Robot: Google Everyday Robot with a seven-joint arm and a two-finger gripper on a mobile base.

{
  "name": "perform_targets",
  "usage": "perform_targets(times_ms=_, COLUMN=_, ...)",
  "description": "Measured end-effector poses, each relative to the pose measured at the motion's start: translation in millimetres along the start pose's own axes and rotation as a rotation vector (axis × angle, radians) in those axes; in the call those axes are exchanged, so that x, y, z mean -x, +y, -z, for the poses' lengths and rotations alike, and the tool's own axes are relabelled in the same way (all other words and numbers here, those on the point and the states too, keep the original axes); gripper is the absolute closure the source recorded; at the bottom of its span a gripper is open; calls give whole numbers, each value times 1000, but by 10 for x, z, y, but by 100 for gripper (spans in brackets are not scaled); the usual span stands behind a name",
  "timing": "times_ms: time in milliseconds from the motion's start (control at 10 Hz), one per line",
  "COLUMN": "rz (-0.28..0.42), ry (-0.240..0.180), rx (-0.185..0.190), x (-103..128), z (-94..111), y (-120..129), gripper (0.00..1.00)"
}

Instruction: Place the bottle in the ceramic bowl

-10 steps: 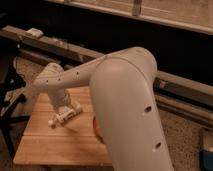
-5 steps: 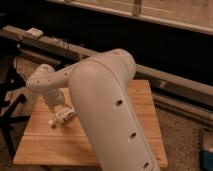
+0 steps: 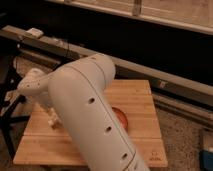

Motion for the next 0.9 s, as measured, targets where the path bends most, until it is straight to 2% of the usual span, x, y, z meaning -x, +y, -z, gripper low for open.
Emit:
perform_targets(times_ms=500, rz=20, ry=16, rx=-78, x=-16, z=-146, y=14, gripper=35)
perform_targets(times_ms=900, rz=-21, ry=32, rx=-115, x=-148, z=-248, y=-284, gripper=35)
